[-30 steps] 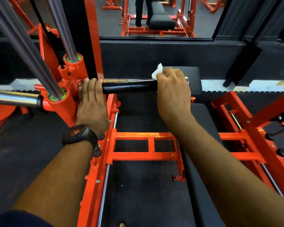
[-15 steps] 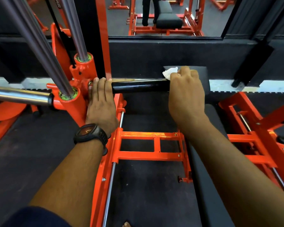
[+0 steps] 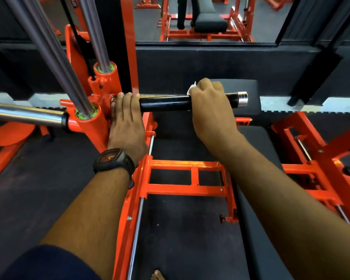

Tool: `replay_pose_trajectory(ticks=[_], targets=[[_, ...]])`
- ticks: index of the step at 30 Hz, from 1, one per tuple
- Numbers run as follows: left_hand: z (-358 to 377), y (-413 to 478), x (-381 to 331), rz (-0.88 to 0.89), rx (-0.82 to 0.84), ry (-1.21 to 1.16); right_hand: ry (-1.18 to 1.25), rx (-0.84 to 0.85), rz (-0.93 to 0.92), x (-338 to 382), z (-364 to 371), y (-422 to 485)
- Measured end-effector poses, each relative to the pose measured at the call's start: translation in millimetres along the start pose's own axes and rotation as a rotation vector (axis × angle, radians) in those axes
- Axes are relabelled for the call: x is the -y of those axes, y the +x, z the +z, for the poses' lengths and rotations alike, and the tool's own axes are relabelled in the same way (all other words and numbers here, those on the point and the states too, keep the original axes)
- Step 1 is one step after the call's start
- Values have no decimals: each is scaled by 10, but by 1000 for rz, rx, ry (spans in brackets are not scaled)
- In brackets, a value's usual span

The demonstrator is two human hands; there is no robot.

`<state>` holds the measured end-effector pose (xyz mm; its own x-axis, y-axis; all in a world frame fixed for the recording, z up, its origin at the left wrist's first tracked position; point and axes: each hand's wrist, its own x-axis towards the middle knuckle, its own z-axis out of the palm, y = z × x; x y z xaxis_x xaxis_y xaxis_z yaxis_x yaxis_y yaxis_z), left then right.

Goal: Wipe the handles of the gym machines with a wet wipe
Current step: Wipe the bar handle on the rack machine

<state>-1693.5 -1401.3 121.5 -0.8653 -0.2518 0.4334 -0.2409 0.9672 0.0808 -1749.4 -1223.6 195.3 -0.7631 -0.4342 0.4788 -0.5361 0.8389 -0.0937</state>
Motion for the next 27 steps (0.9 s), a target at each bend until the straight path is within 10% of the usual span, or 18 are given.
replay_pose_trajectory(ticks=[8, 19, 24, 27], targets=[[-25, -19, -25, -9, -9, -11, 93, 99, -57, 176, 3, 222], [-24, -8, -6, -4, -17, -19, 8, -210, -297, 366, 405, -39], [-34, -11, -24, -17, 5, -7, 41, -369, -72, 58, 516, -99], [-22, -8, -31, -21, 3, -7, -83, -319, -324, 174, 630, -236]])
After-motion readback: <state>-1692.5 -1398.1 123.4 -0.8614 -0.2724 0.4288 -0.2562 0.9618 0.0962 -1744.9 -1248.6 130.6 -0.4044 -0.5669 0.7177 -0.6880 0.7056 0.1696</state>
